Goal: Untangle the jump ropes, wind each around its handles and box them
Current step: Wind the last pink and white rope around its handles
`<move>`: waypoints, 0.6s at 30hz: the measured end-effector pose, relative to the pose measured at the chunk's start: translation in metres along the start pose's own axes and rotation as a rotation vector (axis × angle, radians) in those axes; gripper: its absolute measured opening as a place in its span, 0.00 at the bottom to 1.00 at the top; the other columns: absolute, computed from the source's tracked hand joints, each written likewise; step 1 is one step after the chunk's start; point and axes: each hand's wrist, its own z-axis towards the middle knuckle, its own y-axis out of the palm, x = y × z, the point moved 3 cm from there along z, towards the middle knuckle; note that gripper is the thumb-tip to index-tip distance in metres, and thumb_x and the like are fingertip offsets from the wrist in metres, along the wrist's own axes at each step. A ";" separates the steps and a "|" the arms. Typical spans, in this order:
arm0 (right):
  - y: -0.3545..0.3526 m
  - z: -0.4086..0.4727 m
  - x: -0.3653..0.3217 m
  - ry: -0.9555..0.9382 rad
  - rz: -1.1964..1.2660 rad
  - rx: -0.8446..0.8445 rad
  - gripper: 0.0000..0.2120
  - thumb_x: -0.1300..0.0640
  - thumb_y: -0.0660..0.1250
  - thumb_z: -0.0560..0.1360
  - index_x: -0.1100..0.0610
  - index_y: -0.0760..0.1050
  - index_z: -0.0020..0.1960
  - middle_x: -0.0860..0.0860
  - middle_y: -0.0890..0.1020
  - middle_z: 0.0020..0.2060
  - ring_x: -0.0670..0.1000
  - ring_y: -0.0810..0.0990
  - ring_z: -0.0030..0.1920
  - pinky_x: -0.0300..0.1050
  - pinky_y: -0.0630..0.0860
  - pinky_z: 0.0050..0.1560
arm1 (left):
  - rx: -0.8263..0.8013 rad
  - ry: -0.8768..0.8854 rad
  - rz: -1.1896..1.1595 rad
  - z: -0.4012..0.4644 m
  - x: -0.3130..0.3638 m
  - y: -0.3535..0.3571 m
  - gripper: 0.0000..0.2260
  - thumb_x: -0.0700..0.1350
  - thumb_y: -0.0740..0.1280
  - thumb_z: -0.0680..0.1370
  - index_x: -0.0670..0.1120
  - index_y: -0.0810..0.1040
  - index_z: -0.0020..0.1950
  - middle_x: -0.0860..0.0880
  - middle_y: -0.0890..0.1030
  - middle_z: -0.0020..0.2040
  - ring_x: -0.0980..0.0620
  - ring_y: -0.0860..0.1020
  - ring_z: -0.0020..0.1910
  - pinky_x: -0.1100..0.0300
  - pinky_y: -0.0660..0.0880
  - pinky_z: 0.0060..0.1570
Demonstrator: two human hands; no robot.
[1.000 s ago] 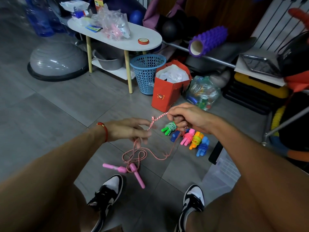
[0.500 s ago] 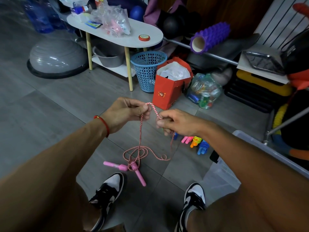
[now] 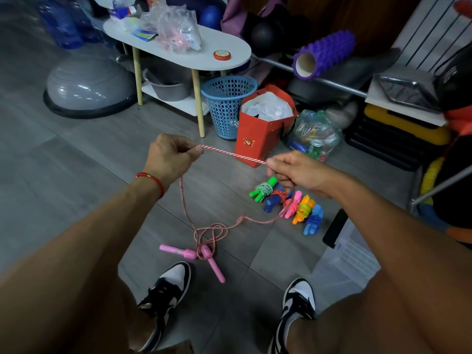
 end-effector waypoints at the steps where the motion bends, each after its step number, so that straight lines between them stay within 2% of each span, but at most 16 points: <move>1: 0.002 -0.002 -0.003 0.005 0.007 0.000 0.16 0.51 0.58 0.85 0.59 0.75 0.45 0.49 0.63 0.30 0.47 0.64 0.29 0.40 0.71 0.31 | -0.020 -0.003 0.070 0.000 0.000 0.002 0.05 0.47 0.72 0.78 0.46 0.86 0.47 0.50 0.82 0.37 0.54 0.79 0.37 0.63 0.75 0.37; 4: 0.015 -0.005 -0.014 -0.005 0.025 -0.025 0.17 0.50 0.56 0.85 0.57 0.74 0.43 0.47 0.62 0.29 0.46 0.59 0.29 0.41 0.62 0.29 | -0.247 -0.018 0.219 -0.003 0.001 0.014 0.05 0.44 0.70 0.79 0.45 0.80 0.52 0.49 0.81 0.38 0.49 0.80 0.38 0.62 0.73 0.36; 7: 0.028 -0.007 -0.024 -0.039 0.028 -0.088 0.18 0.50 0.55 0.86 0.56 0.73 0.42 0.46 0.63 0.27 0.46 0.58 0.28 0.41 0.59 0.28 | -0.554 0.017 0.284 -0.017 0.006 0.030 0.16 0.49 0.72 0.77 0.54 0.74 0.64 0.50 0.83 0.42 0.49 0.82 0.35 0.57 0.77 0.41; 9: 0.034 -0.007 -0.027 -0.052 0.012 -0.102 0.18 0.50 0.55 0.86 0.56 0.73 0.42 0.46 0.63 0.27 0.45 0.59 0.27 0.40 0.60 0.28 | -0.742 0.087 0.211 -0.031 0.016 0.039 0.14 0.54 0.72 0.77 0.57 0.77 0.62 0.53 0.82 0.40 0.50 0.81 0.36 0.52 0.79 0.48; 11: 0.036 -0.007 -0.027 -0.064 -0.003 -0.101 0.18 0.50 0.56 0.85 0.57 0.75 0.42 0.46 0.64 0.27 0.45 0.60 0.26 0.40 0.62 0.28 | -0.835 0.120 0.043 -0.041 0.031 0.040 0.09 0.53 0.69 0.80 0.51 0.81 0.56 0.50 0.79 0.34 0.51 0.78 0.35 0.54 0.80 0.46; 13: 0.031 -0.005 -0.023 -0.070 -0.032 -0.096 0.18 0.47 0.60 0.84 0.57 0.77 0.42 0.46 0.65 0.27 0.46 0.62 0.27 0.41 0.66 0.28 | -0.762 0.238 0.045 -0.038 0.045 0.032 0.12 0.52 0.64 0.82 0.46 0.82 0.48 0.48 0.76 0.30 0.53 0.76 0.32 0.61 0.77 0.38; 15: 0.023 -0.006 -0.018 -0.076 -0.087 -0.094 0.19 0.44 0.63 0.81 0.58 0.78 0.42 0.50 0.67 0.27 0.49 0.66 0.28 0.44 0.71 0.31 | -0.650 0.303 0.003 -0.028 0.056 0.021 0.15 0.50 0.62 0.83 0.41 0.79 0.45 0.50 0.72 0.28 0.52 0.73 0.30 0.61 0.73 0.35; 17: 0.012 -0.008 -0.011 -0.067 -0.116 -0.071 0.19 0.45 0.63 0.82 0.60 0.77 0.43 0.53 0.69 0.26 0.51 0.68 0.28 0.47 0.73 0.34 | -0.506 0.240 -0.200 -0.011 0.063 0.002 0.16 0.46 0.60 0.85 0.36 0.76 0.44 0.51 0.67 0.27 0.50 0.66 0.28 0.59 0.71 0.32; 18: 0.007 -0.011 -0.007 -0.054 -0.102 -0.051 0.19 0.47 0.62 0.83 0.61 0.76 0.43 0.51 0.71 0.25 0.50 0.69 0.27 0.47 0.74 0.35 | -0.416 0.191 -0.319 0.000 0.069 -0.011 0.15 0.45 0.60 0.85 0.37 0.75 0.43 0.51 0.64 0.26 0.51 0.63 0.27 0.59 0.71 0.31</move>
